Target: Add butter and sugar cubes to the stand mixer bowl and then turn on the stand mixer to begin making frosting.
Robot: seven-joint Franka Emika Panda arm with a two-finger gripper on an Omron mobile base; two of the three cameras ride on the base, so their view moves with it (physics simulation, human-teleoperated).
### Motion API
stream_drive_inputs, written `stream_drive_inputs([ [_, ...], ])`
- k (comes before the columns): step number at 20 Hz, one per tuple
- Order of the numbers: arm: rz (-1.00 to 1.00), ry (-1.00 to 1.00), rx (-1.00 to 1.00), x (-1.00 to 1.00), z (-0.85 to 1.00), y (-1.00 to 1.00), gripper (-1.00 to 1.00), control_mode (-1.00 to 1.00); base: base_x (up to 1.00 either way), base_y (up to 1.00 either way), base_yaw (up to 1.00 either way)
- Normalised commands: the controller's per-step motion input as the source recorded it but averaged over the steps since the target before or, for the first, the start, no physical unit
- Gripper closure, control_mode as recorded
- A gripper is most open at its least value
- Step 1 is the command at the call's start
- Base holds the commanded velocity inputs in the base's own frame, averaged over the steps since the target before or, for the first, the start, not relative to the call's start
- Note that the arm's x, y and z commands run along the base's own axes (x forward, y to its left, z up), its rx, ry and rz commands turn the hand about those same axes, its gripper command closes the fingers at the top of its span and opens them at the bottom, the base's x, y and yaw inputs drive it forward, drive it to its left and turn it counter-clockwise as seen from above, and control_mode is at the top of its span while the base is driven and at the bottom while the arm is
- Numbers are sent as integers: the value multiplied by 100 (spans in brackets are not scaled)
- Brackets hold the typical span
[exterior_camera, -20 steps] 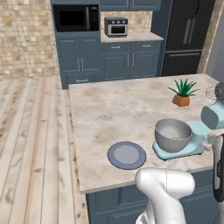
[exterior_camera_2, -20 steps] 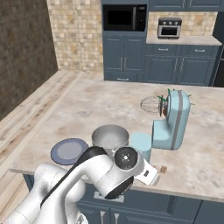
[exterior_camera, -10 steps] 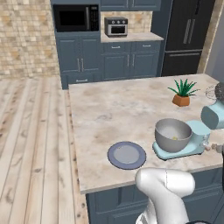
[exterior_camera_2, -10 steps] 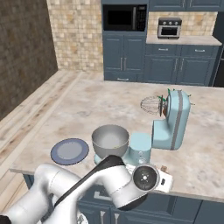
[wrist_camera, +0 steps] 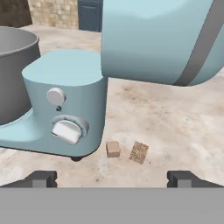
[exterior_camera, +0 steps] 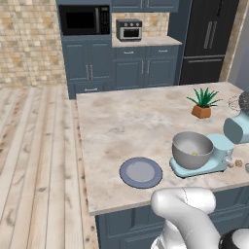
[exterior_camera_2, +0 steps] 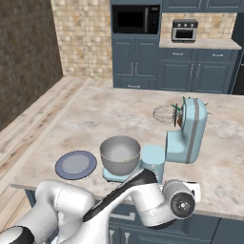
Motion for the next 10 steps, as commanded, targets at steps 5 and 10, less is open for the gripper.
stream_drive_inputs([
  [5,34,-15,-12,25,-12,-51,-100,-100,0,0,0],
  [10,30,-9,-11,19,-34,-38,-100,-100,0,0,0],
])
